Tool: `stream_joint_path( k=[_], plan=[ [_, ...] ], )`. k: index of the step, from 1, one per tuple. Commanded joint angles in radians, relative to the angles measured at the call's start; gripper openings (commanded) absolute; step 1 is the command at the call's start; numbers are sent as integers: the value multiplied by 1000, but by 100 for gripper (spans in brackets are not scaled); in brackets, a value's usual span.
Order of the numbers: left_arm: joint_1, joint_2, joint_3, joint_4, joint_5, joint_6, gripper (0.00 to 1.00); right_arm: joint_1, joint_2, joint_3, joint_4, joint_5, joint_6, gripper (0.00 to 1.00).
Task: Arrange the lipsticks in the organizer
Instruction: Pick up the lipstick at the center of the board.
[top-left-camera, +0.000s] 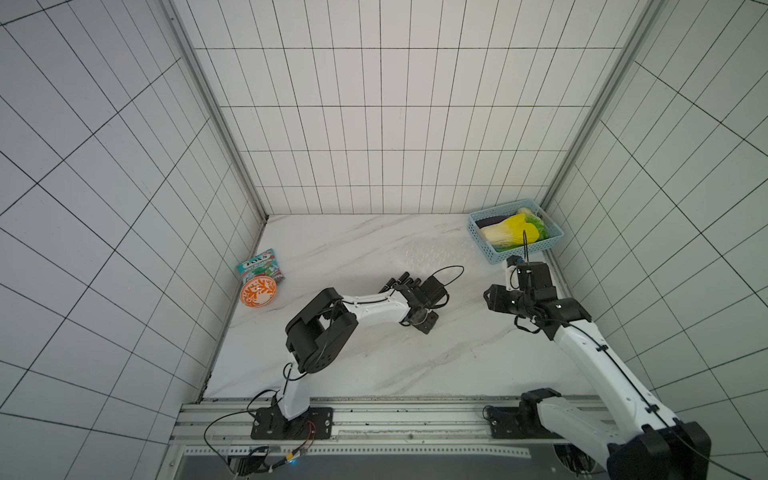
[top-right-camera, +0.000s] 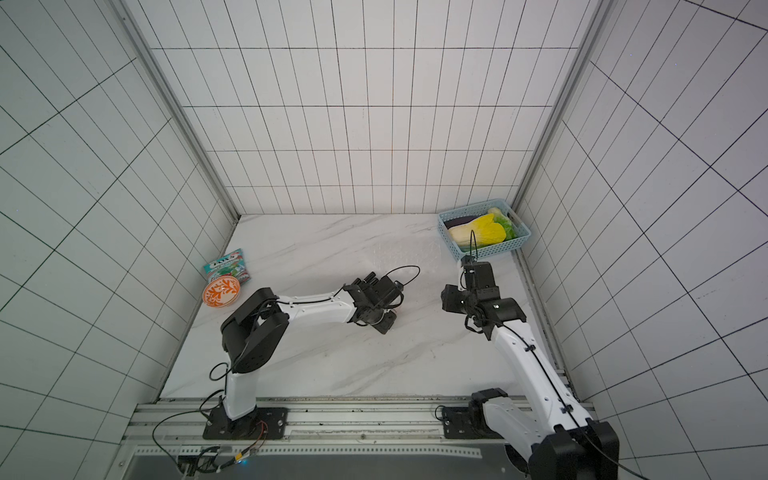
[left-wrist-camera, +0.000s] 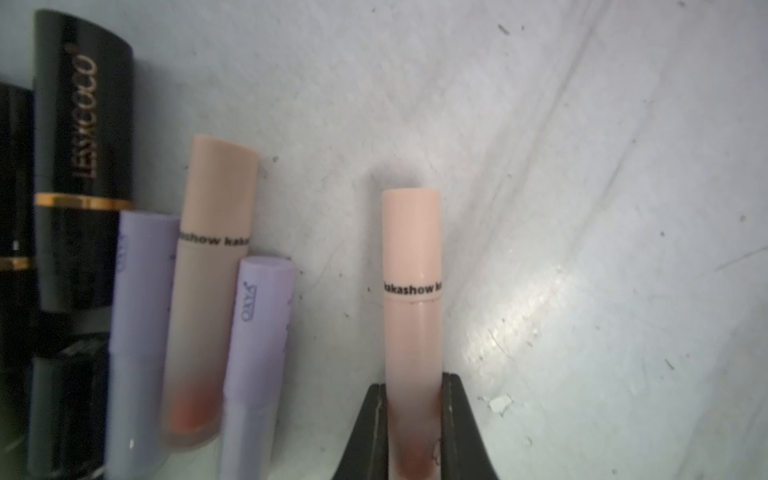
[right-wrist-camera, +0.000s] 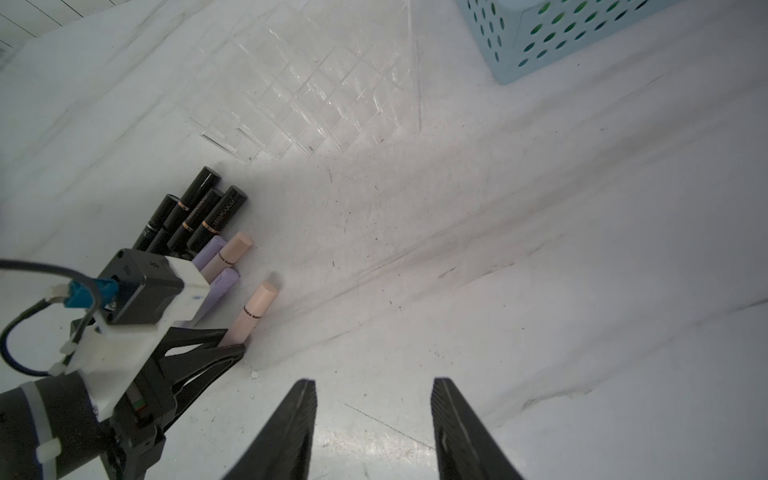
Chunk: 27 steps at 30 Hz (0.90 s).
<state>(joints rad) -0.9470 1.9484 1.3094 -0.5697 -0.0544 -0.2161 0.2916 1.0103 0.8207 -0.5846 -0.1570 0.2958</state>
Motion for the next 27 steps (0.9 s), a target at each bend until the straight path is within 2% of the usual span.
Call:
stream_joint_path(
  k=[1,3,8,13,18,22,27],
  plan=[
    [-19,-162,-51,-2,0,22,11,-11,-33,30,-56,-147,2,59],
    [-28,-238,-88,-6,15,36,11,-11,-44,52,-79,-242,-3,65],
    [-66,-410,-123,-79,18,70,11,-11,-59,69,-84,-473,11,68],
    [-88,-558,-149,-103,89,94,12,-1,-79,14,99,-714,139,66],
    [-109,-643,-162,-121,125,115,12,47,-78,45,136,-822,164,63],
    [-129,-676,-157,-137,126,115,13,99,-65,55,139,-854,160,62],
    [-143,-685,-159,-139,129,118,13,170,-62,26,218,-870,209,57]
  ],
)
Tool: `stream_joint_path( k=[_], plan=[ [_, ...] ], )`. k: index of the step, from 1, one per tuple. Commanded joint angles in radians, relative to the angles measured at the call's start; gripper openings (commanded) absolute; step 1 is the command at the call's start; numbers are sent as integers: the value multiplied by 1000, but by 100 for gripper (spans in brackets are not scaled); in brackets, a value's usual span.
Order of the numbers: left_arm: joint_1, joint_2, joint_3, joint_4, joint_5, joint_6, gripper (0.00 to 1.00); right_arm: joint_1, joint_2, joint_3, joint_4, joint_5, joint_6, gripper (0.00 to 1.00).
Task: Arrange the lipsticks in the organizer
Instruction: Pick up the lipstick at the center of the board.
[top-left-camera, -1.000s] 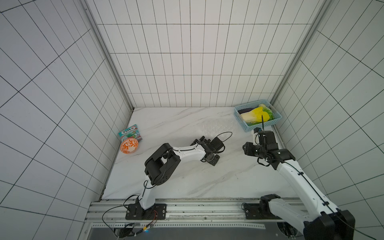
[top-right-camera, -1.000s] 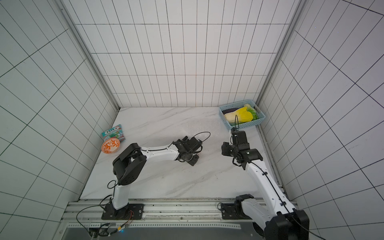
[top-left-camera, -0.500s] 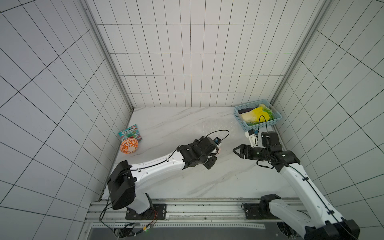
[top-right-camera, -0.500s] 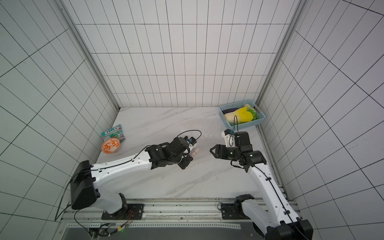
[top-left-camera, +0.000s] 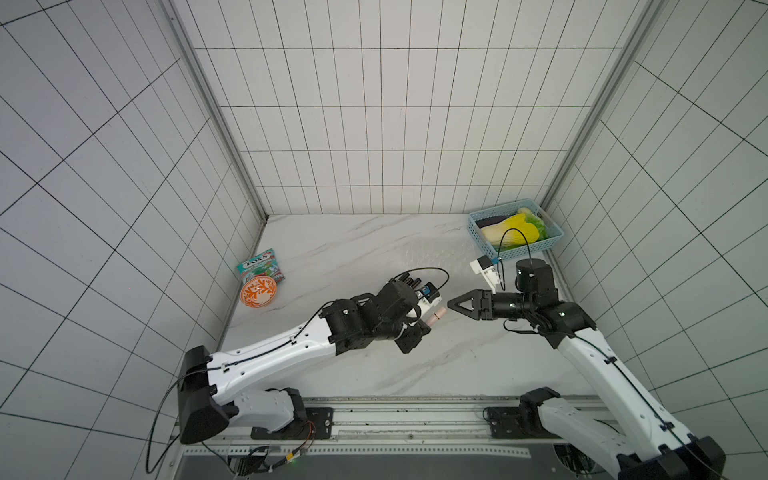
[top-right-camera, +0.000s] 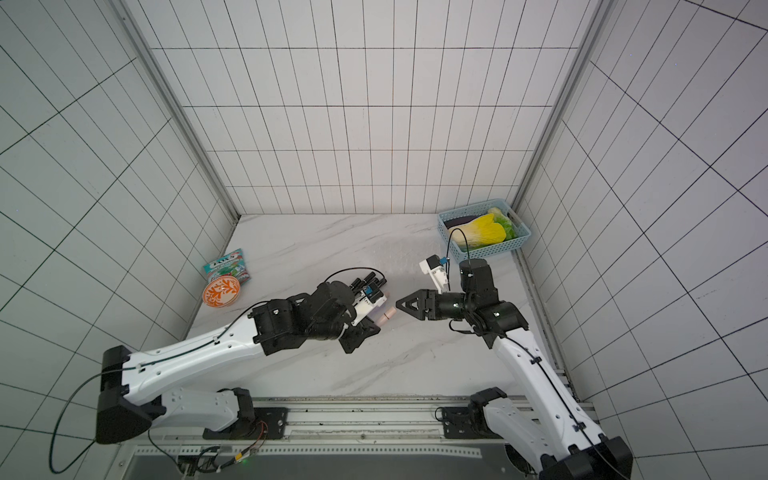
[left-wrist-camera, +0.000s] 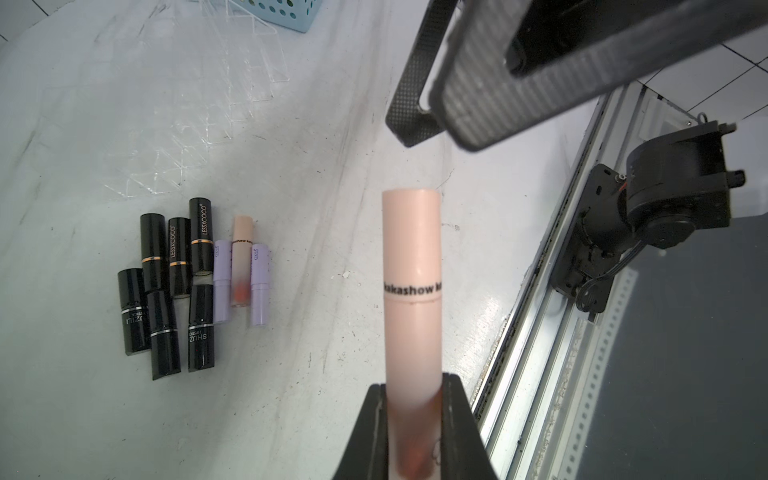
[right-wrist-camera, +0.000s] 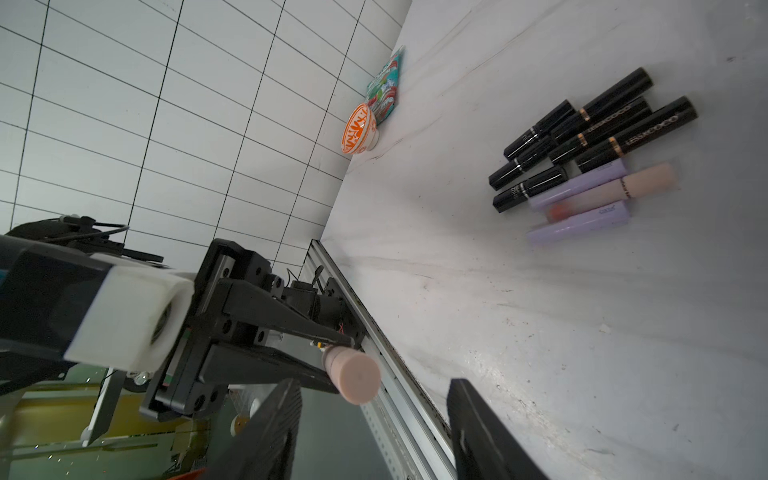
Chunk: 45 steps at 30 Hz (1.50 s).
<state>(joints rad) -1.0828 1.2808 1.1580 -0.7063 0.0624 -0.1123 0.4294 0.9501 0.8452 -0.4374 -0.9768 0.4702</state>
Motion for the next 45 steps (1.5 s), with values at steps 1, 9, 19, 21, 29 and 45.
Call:
stream_joint_path(
  k=[1,9,19,21,29,45],
  plan=[
    [-9,-17,-6,-5,10,14,13,48,-2,-1,83,-52,40,56],
    [-19,-26,11,-11,-5,20,12,104,15,0,82,-39,37,50],
    [-38,-38,23,-18,-26,20,12,132,73,-15,36,13,-22,53],
    [-41,-39,23,-18,-31,20,12,135,76,-18,43,13,-19,53],
    [-48,-44,20,-19,-52,20,12,144,20,-32,100,-12,41,39],
    [-66,-66,21,2,-102,28,12,169,1,-73,175,15,99,44]
  ],
)
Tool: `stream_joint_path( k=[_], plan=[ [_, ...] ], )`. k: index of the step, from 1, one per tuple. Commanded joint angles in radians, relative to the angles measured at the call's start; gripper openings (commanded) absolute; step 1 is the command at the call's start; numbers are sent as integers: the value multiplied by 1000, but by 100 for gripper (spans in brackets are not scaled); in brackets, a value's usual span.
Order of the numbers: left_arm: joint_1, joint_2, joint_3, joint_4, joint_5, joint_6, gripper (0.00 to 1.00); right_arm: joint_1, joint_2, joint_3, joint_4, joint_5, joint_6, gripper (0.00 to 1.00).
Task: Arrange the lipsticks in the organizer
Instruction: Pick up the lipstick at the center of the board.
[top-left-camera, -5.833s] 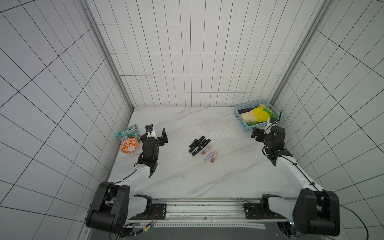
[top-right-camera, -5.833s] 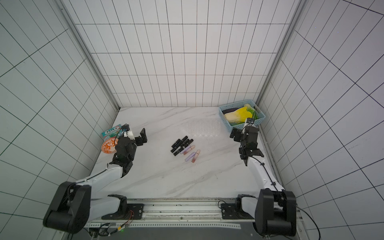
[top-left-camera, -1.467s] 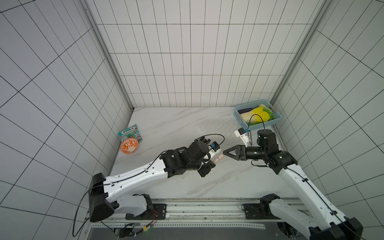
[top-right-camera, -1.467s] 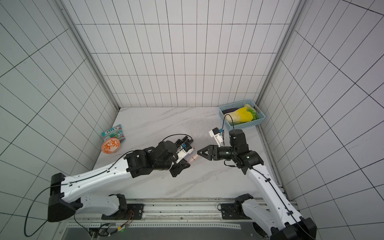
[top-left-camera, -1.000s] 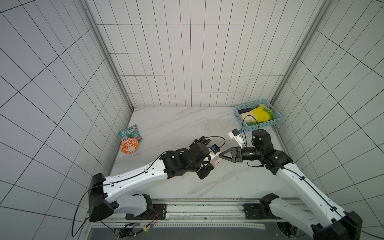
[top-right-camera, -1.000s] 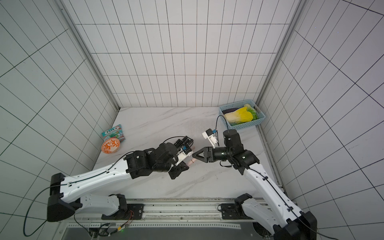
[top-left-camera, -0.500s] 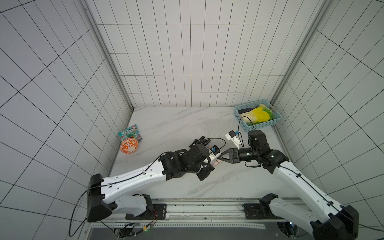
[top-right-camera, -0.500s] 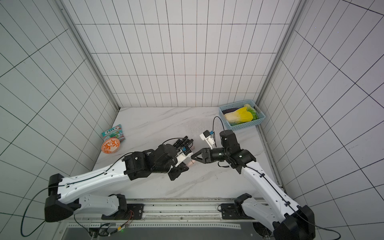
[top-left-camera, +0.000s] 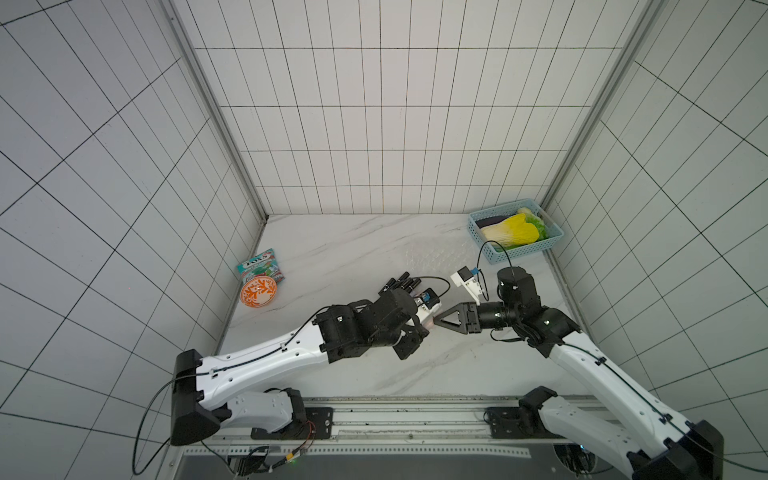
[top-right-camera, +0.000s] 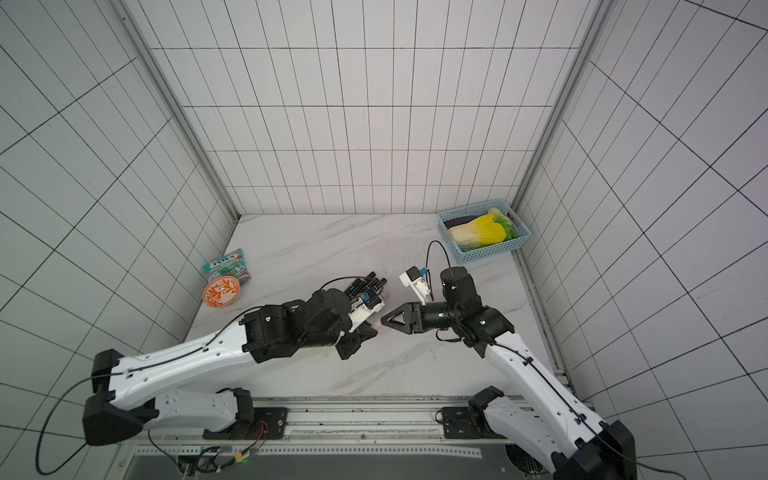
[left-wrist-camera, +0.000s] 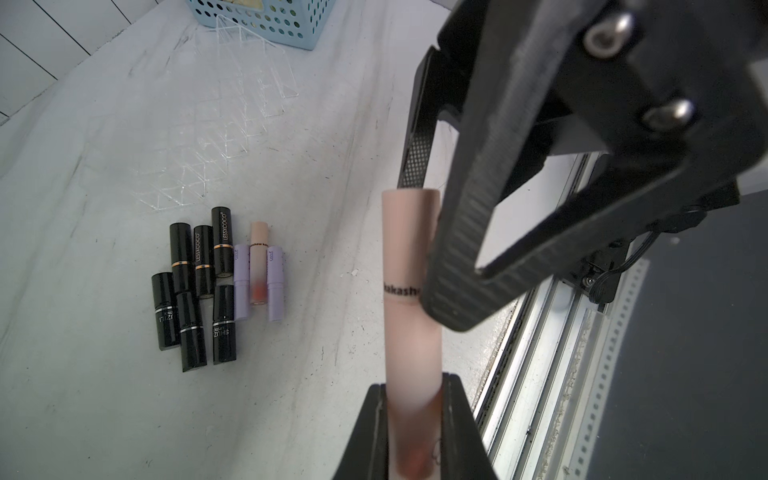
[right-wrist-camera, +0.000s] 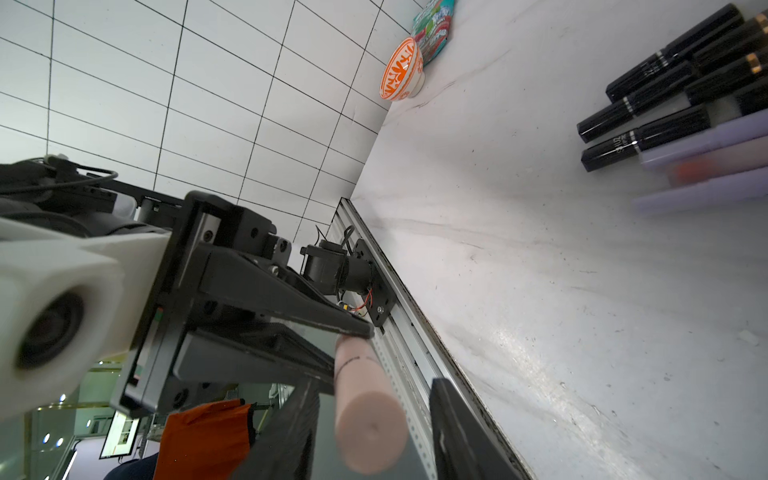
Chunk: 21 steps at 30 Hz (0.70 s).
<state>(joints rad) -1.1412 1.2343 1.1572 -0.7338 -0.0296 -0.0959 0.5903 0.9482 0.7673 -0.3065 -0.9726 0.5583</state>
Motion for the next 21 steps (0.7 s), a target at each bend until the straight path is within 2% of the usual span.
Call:
stream_joint_path(
  k=[1,5,7,9,10,13,14,15,16,18,20,21],
  plan=[
    [-9,-18,22,30,-8,12,12,8,6,8,56,12,19,44],
    [-12,-16,22,29,-5,12,12,8,26,16,107,10,52,56],
    [-14,-17,22,29,-6,12,12,9,33,21,120,9,59,56],
    [-15,-19,20,29,-9,10,12,11,33,20,125,6,63,47],
    [-15,-22,19,29,-11,11,12,13,31,17,125,6,66,39],
    [-15,-28,16,31,-26,13,12,14,16,10,128,12,73,22],
    [-15,-30,15,37,-42,12,15,14,9,10,128,16,76,18],
    [-15,-32,13,42,-59,12,19,14,3,12,127,23,79,15],
    [-15,-33,13,49,-81,10,27,14,-5,17,126,31,84,13],
    [-15,-41,12,77,-142,-2,53,14,-22,35,127,59,95,11],
    [-15,-59,6,126,-216,-25,75,14,-45,66,126,108,110,10],
    [-15,-72,1,154,-235,-30,82,14,-56,83,126,135,116,10]
  ],
)
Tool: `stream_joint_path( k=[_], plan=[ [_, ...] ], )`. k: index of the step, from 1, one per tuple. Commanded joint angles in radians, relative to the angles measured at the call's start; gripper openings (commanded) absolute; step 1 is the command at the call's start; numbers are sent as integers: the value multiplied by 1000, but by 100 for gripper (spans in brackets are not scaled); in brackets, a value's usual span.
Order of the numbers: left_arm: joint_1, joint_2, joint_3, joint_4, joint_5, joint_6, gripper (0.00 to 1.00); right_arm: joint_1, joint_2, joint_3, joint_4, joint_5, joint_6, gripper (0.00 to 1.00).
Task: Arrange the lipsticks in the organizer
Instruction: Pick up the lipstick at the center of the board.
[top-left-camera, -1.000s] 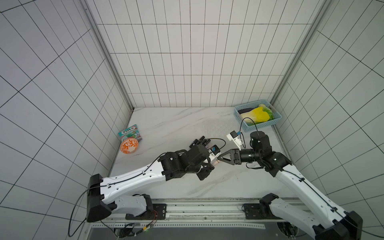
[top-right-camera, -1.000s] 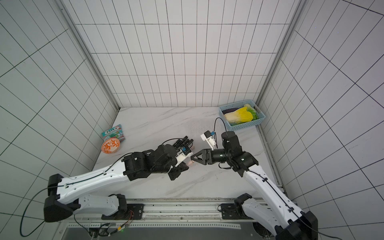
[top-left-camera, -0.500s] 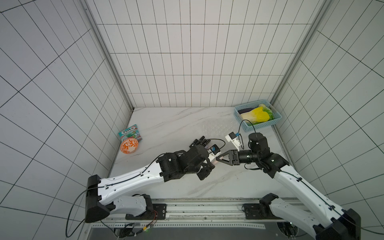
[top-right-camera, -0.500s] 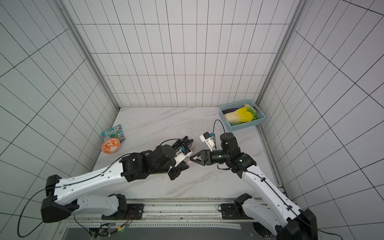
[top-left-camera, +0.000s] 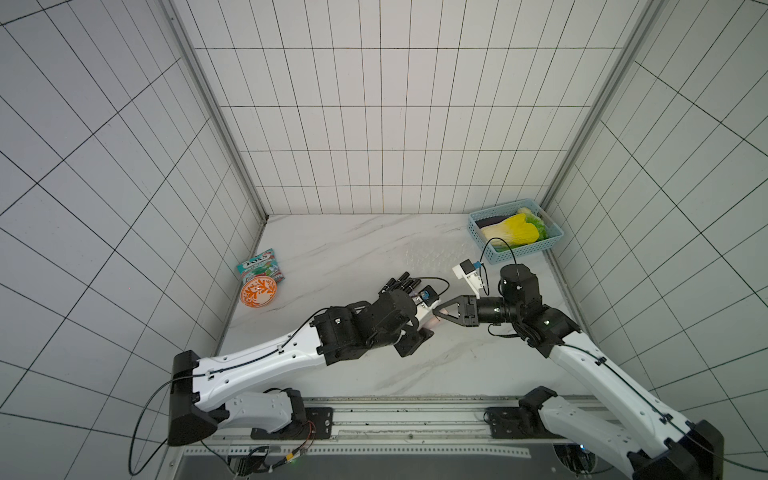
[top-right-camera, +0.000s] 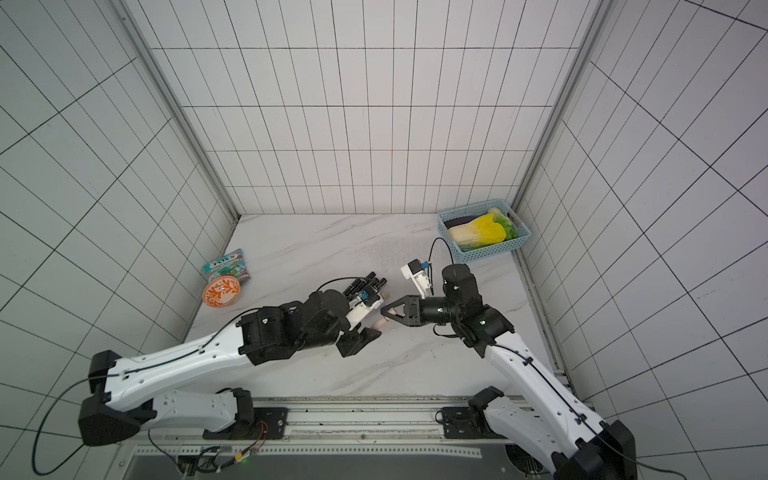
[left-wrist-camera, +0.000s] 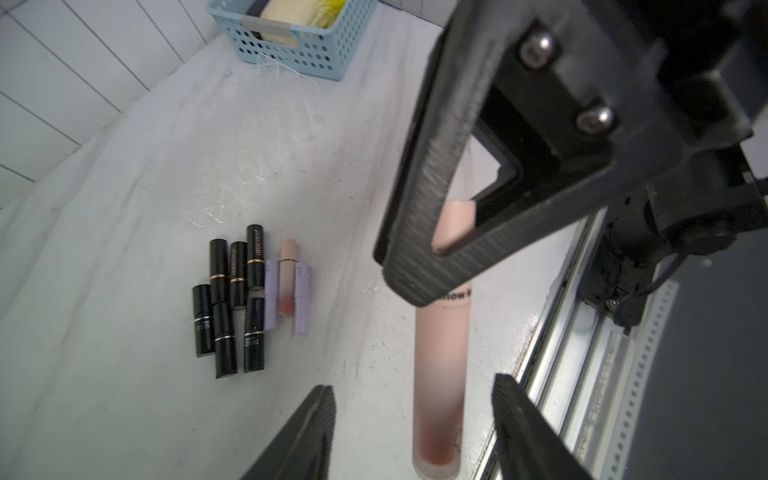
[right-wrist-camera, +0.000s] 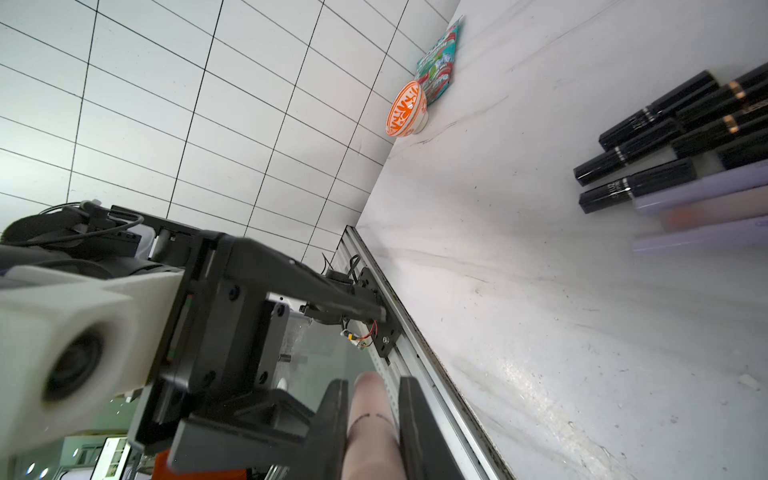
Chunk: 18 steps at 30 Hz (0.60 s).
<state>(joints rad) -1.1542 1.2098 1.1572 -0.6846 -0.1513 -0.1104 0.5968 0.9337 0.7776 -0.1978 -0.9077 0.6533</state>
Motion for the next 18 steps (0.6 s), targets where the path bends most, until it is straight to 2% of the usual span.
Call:
stream_joint_path(
  k=[1,3,6,9,12,16,18],
  plan=[
    [-2,-66,-7,145,-129,-25,88,8,-54,95,19,105,28,10],
    [-2,-111,-32,246,-144,-49,95,8,-75,140,23,178,43,10],
    [-2,-200,-105,465,-123,-92,97,8,-113,199,84,290,93,10],
    [-1,-294,-211,741,-53,-144,96,8,-156,194,264,369,198,10],
    [11,-345,-293,976,33,-212,94,9,-176,186,426,394,310,10],
    [81,-325,-293,1078,184,-350,91,26,-178,181,577,363,406,10],
    [101,-314,-304,1135,223,-412,89,44,-178,178,598,352,425,10]
  ],
)
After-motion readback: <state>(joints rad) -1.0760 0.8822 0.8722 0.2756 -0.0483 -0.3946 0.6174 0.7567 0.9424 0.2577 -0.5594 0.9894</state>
